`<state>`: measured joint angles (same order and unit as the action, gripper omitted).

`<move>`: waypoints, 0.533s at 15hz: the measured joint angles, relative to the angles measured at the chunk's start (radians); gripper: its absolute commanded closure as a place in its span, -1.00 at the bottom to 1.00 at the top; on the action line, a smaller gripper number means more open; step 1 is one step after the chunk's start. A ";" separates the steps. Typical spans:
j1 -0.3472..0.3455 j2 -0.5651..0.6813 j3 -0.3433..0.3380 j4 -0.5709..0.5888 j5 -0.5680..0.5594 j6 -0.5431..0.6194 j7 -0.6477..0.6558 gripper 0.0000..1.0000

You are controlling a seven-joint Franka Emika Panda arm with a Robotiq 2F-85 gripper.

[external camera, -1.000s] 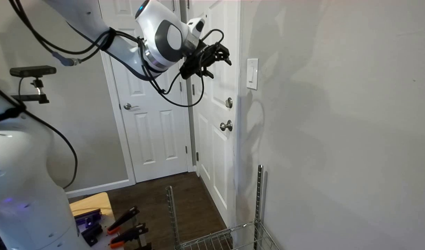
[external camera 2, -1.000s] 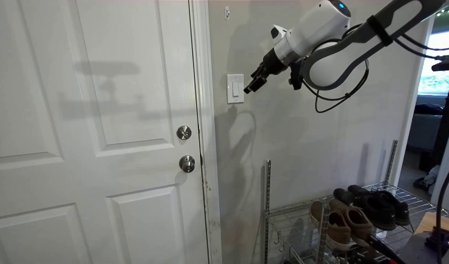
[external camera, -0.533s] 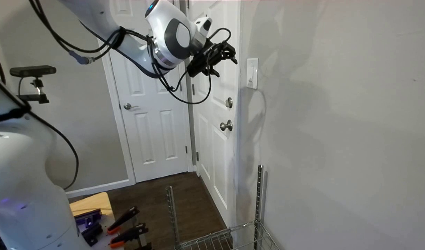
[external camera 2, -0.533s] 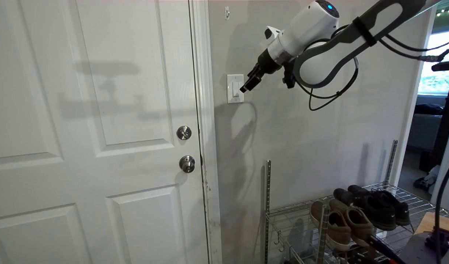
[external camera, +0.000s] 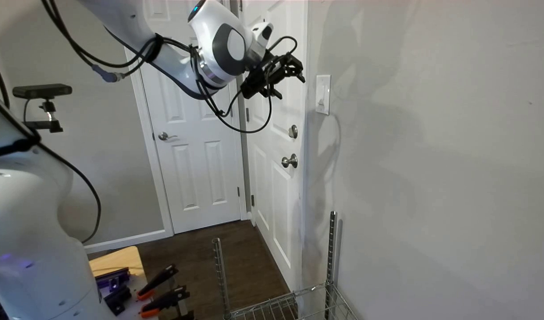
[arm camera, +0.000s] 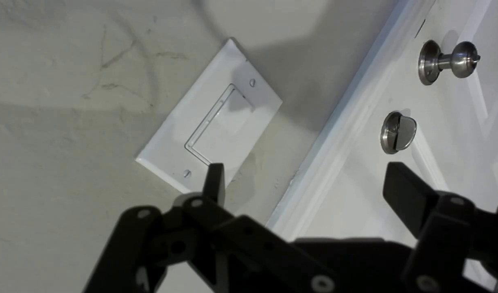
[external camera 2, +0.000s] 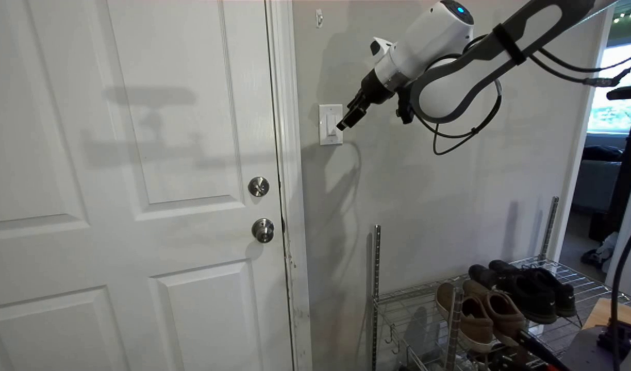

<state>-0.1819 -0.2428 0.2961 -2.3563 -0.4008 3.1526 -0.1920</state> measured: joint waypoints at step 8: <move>0.000 0.010 -0.001 -0.006 0.000 0.000 0.000 -1.00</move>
<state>-0.1816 -0.2325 0.2949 -2.3620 -0.4008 3.1524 -0.1920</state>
